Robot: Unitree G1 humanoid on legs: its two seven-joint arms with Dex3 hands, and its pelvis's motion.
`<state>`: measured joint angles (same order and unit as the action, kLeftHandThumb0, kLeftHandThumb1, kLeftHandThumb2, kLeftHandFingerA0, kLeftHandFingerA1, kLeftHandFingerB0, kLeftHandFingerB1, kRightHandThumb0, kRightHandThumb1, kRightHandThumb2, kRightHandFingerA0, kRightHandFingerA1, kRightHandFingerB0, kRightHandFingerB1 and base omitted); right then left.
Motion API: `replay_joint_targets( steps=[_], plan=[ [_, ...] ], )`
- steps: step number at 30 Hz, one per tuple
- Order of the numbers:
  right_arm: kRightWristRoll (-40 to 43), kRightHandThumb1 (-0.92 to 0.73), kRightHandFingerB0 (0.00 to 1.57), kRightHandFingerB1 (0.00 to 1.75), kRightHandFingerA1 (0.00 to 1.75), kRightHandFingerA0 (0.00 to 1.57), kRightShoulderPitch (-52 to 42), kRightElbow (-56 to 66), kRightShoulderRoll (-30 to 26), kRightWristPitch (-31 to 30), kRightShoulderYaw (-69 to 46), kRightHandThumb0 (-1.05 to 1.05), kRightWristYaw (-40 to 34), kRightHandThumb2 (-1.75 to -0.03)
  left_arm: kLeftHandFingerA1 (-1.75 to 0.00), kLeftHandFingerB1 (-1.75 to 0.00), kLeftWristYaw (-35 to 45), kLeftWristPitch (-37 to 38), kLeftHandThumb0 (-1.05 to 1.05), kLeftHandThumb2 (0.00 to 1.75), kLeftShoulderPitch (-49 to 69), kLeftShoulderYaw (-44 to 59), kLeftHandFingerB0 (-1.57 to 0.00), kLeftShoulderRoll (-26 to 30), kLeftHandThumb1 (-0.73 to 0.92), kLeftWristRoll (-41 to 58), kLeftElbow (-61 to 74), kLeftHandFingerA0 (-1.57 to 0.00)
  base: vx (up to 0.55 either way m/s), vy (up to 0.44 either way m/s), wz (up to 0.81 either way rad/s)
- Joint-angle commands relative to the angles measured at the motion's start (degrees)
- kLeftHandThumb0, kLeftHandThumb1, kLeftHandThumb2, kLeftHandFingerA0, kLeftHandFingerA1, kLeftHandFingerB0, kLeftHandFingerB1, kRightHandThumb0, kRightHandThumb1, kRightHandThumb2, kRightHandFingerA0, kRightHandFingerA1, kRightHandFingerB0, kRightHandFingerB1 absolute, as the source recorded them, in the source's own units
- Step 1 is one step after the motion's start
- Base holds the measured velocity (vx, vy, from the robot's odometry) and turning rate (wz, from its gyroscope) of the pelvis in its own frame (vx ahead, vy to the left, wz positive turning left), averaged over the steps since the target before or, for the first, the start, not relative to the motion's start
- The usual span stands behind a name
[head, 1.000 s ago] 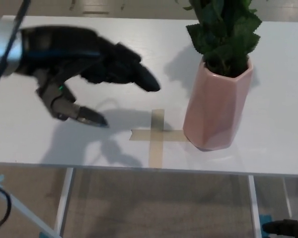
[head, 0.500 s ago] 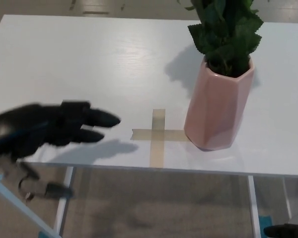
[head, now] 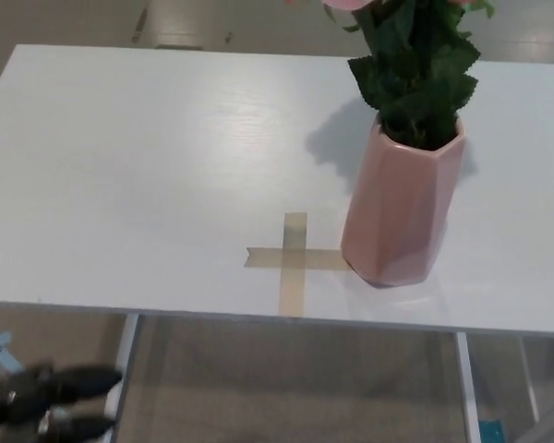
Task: Use the left hand to pick up the rose and then lift and insert it into the pink vase.
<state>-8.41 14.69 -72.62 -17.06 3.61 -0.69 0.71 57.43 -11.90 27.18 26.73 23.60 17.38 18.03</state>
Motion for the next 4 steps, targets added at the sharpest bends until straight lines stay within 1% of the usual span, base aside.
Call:
replay_joint_targets(
  steps=[1,2,3,4],
  plan=[
    [-0.43,-0.66,0.56,0.39,0.42,0.62,-3.91,-1.19,0.4,0.82,0.27,-0.36,-1.4,-0.59,-0.36,-0.32,-9.46,20.1,-0.55,0.55,5.04,-2.04,-0.35,-4.56,0.46,-10.02,-23.8,-0.39,0.0,0.0,0.0],
    [-0.47,-0.66,0.56,0.39,0.42,0.62,-4.34,-1.21,0.47,1.19,0.31,-0.36,-1.51,-0.59,-0.52,-0.42,-12.93,20.55,-0.54,0.78,4.57,-2.77,-0.26,-4.57,0.37,-12.32,-26.88,-0.42,0.0,0.0,0.0],
    [-0.61,-0.66,0.56,0.39,0.41,0.61,-5.11,-1.24,0.54,1.9,0.45,-0.35,-1.67,-0.59,-0.53,-0.43,-19.53,20.51,-0.53,0.79,3.17,-4.21,-0.27,-4.46,0.38,-16.38,-32.89,-0.44,0.0,0.0,0.0],
    [-0.61,-0.66,0.56,0.39,0.41,0.61,-5.11,-1.24,0.54,1.9,0.45,-0.35,-1.67,-0.59,-0.53,-0.43,-19.53,20.51,-0.53,0.79,3.17,-4.21,-0.27,-4.46,0.38,-16.38,-32.89,-0.44,0.0,0.0,0.0]
  ],
)
